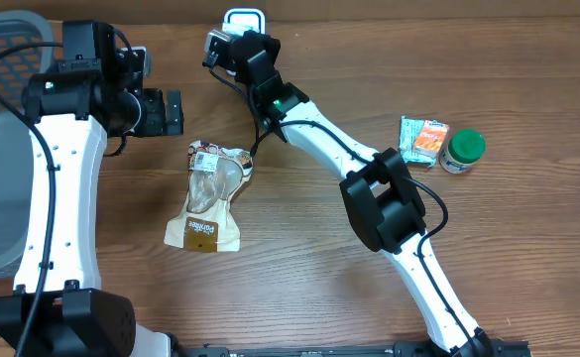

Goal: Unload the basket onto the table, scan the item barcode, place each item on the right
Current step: 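Carry the teal tissue pack up under the white scanner, then carry the teal tissue pack right and set it beside the jar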

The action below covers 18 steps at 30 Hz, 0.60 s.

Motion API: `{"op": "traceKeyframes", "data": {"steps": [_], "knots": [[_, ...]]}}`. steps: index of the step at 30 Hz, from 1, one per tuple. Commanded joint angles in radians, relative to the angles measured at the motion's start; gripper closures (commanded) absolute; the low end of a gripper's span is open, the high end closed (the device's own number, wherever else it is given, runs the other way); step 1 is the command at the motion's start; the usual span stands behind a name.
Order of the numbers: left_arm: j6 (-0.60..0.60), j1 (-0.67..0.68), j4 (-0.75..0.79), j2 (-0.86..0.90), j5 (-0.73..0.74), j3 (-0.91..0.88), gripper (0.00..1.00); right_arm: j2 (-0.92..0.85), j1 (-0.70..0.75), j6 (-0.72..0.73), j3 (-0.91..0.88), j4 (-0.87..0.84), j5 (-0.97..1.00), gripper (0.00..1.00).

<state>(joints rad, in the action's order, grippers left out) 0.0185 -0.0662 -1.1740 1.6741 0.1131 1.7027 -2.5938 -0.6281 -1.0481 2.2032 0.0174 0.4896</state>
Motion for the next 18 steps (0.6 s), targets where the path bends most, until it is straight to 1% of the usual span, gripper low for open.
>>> {"op": "traceKeyframes", "data": {"steps": [1, 3, 7, 9, 14, 18], "knots": [[-0.019, -0.002, 0.003, 0.007, 0.008, 0.019, 0.01, 0.002, 0.005, 0.008, 0.008, -0.01, 0.015, 0.96], [-0.019, -0.002, 0.003, 0.007, 0.008, 0.019, 0.01, 0.011, 0.005, 0.053, 0.008, -0.009, 0.015, 0.96], [-0.019, -0.002, 0.003, 0.007, 0.008, 0.019, 0.01, 0.068, 0.008, 0.219, 0.008, -0.003, 0.02, 0.96], [-0.019, -0.002, 0.003, 0.007, 0.008, 0.019, 0.0, 0.111, 0.011, 0.278, 0.008, 0.026, 0.026, 0.96], [-0.019, -0.001, 0.003, 0.007, 0.008, 0.018, 0.0, 0.262, 0.021, 0.451, 0.009, 0.196, 0.025, 0.96], [-0.019, -0.001, 0.003, 0.007, 0.008, 0.018, 0.01, 0.389, 0.029, 0.635, 0.009, 0.378, 0.001, 0.96]]}}
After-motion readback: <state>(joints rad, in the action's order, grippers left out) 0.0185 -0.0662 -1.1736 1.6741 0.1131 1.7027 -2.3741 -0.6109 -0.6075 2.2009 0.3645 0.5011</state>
